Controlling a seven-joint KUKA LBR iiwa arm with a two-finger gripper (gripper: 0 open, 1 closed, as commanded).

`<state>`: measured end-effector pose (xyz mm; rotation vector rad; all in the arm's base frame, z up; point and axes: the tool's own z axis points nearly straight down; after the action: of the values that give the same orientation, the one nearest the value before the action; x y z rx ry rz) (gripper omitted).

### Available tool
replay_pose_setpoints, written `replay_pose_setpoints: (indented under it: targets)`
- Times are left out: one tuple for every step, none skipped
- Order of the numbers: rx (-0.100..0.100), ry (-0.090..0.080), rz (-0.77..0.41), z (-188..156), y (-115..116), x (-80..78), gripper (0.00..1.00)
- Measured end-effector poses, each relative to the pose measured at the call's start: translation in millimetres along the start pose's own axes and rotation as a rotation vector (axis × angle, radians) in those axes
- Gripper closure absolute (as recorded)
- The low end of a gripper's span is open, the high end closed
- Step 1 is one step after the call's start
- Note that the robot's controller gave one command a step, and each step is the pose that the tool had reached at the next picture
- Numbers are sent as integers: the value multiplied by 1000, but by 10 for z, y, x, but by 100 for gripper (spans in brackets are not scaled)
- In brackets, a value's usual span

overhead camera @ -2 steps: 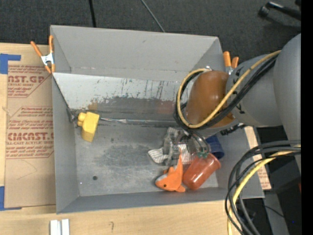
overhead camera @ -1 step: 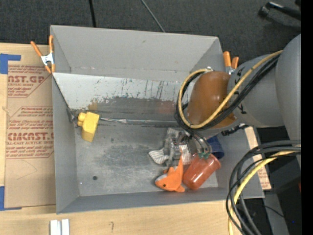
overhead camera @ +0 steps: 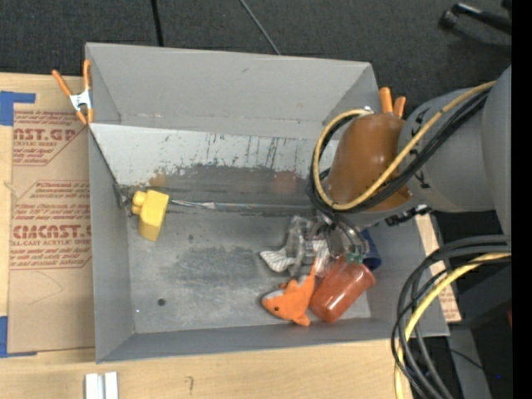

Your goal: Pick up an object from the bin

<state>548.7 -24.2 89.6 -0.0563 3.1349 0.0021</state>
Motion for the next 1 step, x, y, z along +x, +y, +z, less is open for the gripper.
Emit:
replay_pose_setpoints:
  targets:
    - [1,4,55,-1008,-214,77,100]
